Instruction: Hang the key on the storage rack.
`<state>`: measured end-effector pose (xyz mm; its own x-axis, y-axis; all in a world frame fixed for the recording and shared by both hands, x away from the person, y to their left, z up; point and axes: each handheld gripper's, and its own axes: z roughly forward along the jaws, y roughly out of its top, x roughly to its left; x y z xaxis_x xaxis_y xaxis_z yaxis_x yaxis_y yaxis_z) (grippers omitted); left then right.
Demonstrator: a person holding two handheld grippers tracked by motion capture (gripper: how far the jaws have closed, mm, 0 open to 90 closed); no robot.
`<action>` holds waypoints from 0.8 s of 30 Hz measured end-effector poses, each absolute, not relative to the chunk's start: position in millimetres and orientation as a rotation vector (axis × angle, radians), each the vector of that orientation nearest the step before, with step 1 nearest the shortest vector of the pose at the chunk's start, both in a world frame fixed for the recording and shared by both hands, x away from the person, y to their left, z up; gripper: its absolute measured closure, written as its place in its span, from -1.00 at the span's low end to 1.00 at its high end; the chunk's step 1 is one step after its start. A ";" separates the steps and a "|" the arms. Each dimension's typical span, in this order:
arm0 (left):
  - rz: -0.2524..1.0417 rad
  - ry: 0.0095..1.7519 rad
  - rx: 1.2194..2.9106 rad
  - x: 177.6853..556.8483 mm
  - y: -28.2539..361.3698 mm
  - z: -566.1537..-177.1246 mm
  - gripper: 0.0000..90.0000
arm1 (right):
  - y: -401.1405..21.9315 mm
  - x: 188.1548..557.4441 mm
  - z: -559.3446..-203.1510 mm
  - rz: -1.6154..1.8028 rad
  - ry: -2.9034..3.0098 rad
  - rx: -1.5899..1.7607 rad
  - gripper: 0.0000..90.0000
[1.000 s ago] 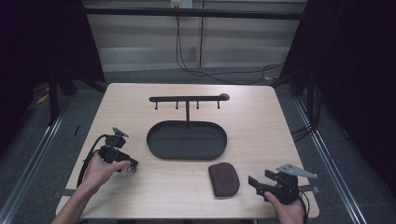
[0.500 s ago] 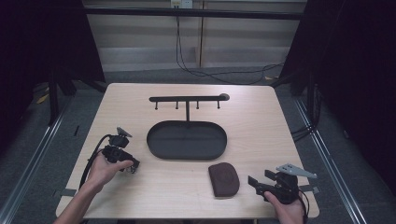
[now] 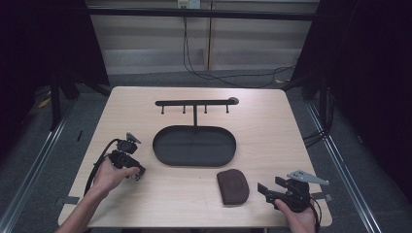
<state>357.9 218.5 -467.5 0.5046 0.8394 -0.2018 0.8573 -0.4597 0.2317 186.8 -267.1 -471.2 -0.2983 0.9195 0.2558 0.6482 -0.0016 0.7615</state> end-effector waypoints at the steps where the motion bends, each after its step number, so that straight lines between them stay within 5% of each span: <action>1: -0.078 1.419 2.463 358.8 217.0 -467.2 0.44 | -267.0 186.8 -471.2 1.198 1.963 1.626 -0.54; 24: 0.018 1.372 2.535 362.6 217.6 -434.3 0.50 | -267.1 186.5 -471.4 1.187 1.956 1.637 -0.54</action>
